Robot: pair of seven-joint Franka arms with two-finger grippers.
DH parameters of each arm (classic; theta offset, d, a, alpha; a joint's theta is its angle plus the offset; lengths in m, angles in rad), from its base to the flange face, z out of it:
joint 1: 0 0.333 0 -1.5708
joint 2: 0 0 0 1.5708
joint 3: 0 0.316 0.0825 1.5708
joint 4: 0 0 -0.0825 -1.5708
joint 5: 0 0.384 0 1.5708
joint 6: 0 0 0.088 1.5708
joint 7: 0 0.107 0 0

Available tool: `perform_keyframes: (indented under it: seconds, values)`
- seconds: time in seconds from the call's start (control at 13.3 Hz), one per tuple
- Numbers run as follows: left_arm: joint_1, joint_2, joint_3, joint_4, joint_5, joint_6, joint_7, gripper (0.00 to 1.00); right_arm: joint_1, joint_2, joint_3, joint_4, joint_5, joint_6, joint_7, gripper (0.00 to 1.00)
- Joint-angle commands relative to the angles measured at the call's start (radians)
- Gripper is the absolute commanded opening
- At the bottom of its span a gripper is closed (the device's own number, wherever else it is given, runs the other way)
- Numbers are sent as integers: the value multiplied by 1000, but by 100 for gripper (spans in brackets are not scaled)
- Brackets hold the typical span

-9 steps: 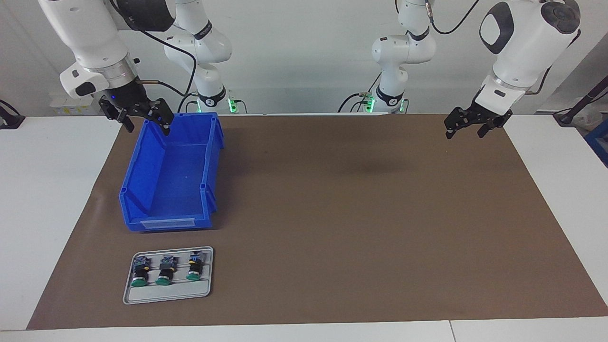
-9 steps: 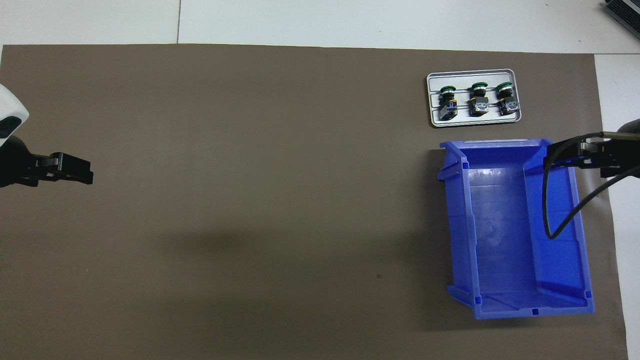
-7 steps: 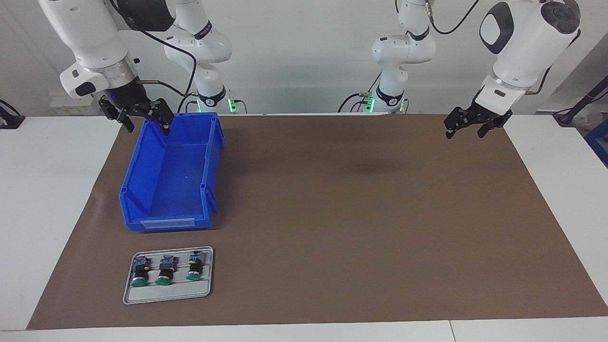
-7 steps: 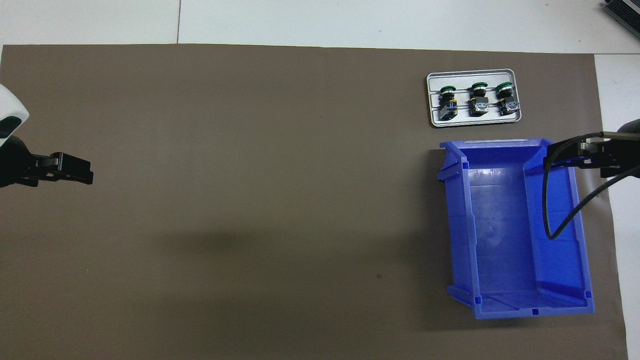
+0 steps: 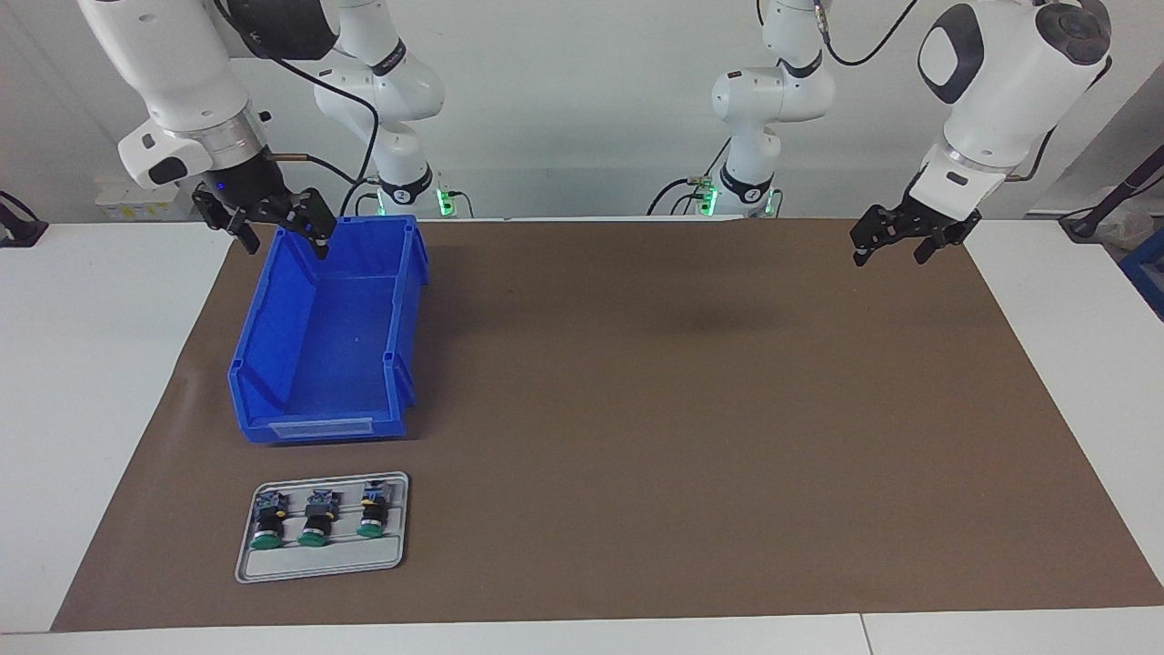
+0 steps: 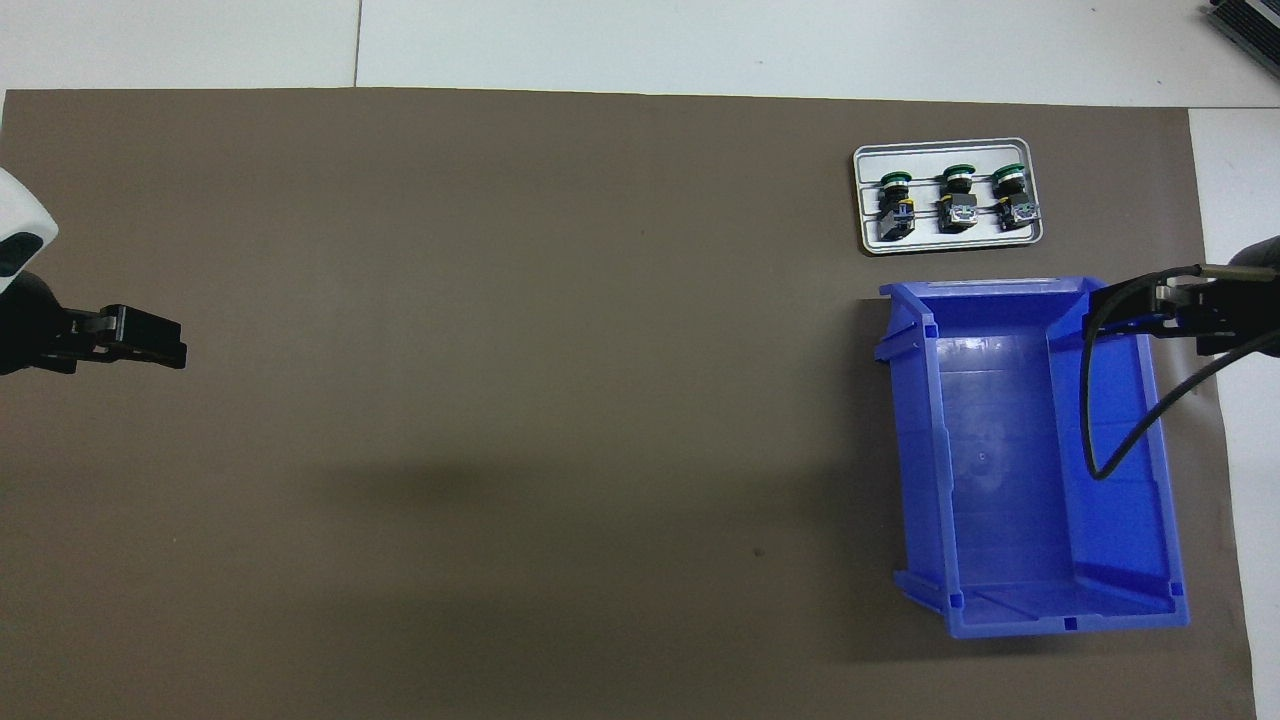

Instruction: Place and press button with both arms

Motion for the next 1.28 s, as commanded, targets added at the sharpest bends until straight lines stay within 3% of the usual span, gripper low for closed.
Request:
perform_keyframes:
  seconds: [0.0, 0.08, 0.53, 0.75, 1.21]
  values:
    - [13, -33, -9, -38, 15, 17, -8, 100, -2, -22, 2, -26, 16, 29, -15, 94]
    - [13, -33, -9, -38, 15, 17, -8, 100, -1, -22, 2, -29, 16, 43, -16, 89]
    - [13, -33, -9, -38, 15, 17, -8, 100, -16, 40, 2, -20, 10, 152, -26, 89]
    - [13, -33, -9, -38, 15, 17, -8, 100, -24, 163, 2, 37, 1, 244, -88, 90]
    - [13, -33, -9, -38, 15, 16, -8, 100, -30, 495, 11, 313, 4, 299, -125, 91]
